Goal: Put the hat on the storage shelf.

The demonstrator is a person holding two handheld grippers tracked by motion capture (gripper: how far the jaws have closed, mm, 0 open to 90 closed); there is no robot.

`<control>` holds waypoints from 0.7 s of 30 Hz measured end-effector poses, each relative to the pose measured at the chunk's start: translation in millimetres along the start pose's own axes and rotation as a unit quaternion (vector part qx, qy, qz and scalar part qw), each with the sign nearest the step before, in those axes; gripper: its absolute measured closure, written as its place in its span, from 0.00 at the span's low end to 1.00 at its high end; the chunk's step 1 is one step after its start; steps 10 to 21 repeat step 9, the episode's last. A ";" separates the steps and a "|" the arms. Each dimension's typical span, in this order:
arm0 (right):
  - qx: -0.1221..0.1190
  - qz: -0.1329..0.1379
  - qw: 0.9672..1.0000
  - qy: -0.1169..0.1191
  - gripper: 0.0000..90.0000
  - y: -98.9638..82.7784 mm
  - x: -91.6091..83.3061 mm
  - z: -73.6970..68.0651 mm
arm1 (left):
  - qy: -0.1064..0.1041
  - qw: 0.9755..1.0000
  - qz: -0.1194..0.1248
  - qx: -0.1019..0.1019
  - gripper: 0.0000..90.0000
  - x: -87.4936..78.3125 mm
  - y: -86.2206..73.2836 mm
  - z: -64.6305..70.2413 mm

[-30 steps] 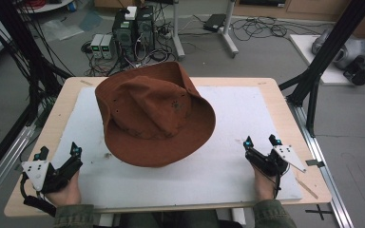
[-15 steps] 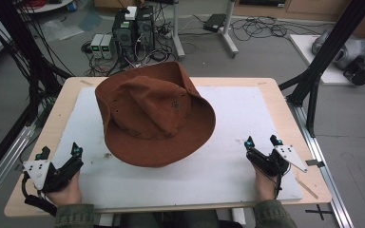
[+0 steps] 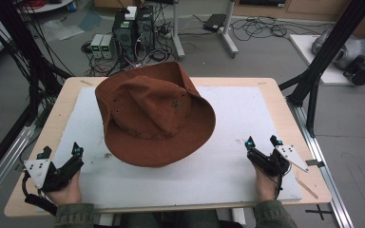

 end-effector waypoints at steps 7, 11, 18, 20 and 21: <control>0.001 -0.002 1.000 0.000 0.13 -0.5 0.1 1.8 | -0.005 1.000 -0.004 0.000 0.16 1.3 -0.8 -0.1; 0.005 0.000 1.000 0.000 0.13 -0.4 0.6 1.6 | -0.011 1.000 -0.001 0.009 0.16 0.7 0.5 1.8; 0.005 0.000 1.000 0.000 0.13 -0.4 0.6 1.6 | -0.011 1.000 -0.001 0.009 0.16 0.7 0.5 1.8; 0.005 0.000 1.000 0.000 0.13 -0.4 0.6 1.6 | -0.011 1.000 -0.001 0.009 0.16 0.7 0.5 1.8; 0.005 0.000 1.000 0.000 0.13 -0.4 0.6 1.6 | -0.011 1.000 -0.001 0.009 0.16 0.7 0.5 1.8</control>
Point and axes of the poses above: each handheld gripper's, and its own axes: x roughly forward along the jaws, y roughly out of its top, z roughly to its right, the point moved 9 cm from there along x, roughly forward along the jaws, and after that the axes turned 15 degrees about y, right-handed, at the moved point
